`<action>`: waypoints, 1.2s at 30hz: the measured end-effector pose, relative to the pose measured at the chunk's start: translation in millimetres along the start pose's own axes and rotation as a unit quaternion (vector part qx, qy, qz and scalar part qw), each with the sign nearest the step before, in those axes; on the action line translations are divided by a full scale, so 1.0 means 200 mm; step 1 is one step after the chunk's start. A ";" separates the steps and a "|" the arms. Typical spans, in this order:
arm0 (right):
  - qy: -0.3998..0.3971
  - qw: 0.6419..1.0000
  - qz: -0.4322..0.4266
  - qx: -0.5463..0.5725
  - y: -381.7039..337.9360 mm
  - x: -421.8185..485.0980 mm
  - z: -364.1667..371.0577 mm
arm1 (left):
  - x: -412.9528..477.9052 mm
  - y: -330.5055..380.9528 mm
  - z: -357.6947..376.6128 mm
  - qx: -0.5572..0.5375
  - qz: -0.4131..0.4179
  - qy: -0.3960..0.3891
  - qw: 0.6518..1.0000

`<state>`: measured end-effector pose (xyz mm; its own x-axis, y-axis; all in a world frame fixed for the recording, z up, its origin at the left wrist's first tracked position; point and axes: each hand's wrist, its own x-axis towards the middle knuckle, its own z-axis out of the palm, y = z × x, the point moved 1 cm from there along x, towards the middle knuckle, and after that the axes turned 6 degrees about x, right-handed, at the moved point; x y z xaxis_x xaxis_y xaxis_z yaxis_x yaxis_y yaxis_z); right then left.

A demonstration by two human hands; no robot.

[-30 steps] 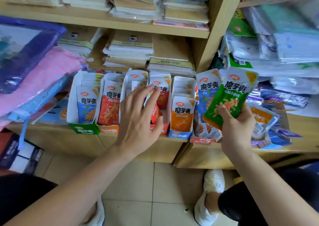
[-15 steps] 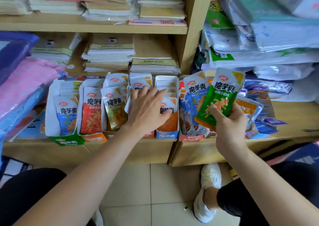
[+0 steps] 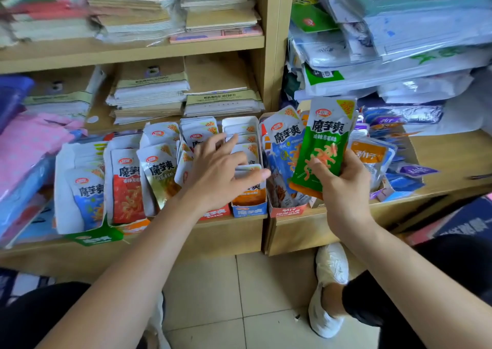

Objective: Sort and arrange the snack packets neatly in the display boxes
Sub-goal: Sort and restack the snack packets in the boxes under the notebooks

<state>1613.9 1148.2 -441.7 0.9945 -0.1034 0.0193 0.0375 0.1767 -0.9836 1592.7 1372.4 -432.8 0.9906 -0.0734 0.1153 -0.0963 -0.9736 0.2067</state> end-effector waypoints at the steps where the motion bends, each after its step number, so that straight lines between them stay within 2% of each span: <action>1: 0.000 1.000 0.001 0.002 0.00 0.00 -0.01 | 0.03 0.00 -0.01 0.021 -0.013 -0.021 0.999; 5: -0.006 1.000 0.008 0.008 0.00 0.01 -0.03 | 0.05 -0.06 -0.03 0.049 0.019 -0.016 0.998; 8: -0.004 1.000 0.016 0.021 0.00 0.02 -0.02 | -0.02 -0.08 -0.05 -0.051 0.031 0.048 0.997; 11: -0.005 1.000 0.017 0.019 0.00 0.03 -0.02 | -0.08 -0.08 -0.07 -0.165 0.030 0.044 0.985; 15: -0.012 1.000 0.016 0.012 0.01 0.02 0.00 | -0.14 -0.05 -0.04 -0.200 0.088 0.047 0.975; 17: -0.015 1.000 0.017 0.011 0.00 0.01 0.00 | -0.14 -0.05 -0.02 -0.210 0.089 0.059 0.972; 22: -0.020 1.000 0.021 0.013 0.00 0.02 -0.01 | -0.09 -0.05 -0.01 -0.153 0.071 0.080 0.982; 29: -0.013 0.999 0.032 0.022 0.00 0.03 -0.02 | 0.11 -0.07 0.00 0.028 -0.019 -0.024 0.999; 32: -0.009 0.998 0.043 0.033 0.01 0.05 -0.02 | 0.14 -0.11 0.00 0.065 0.008 0.003 0.998; 36: -0.007 0.998 0.051 0.032 0.01 0.05 -0.02 | 0.11 -0.16 -0.02 0.019 0.040 0.045 0.998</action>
<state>1624.5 1143.6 -443.2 0.9947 -0.0684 -0.0772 -0.0580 0.2473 -0.9672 1618.2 1403.2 -433.5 0.9672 -0.1334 0.2163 -0.1690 -0.9732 0.1558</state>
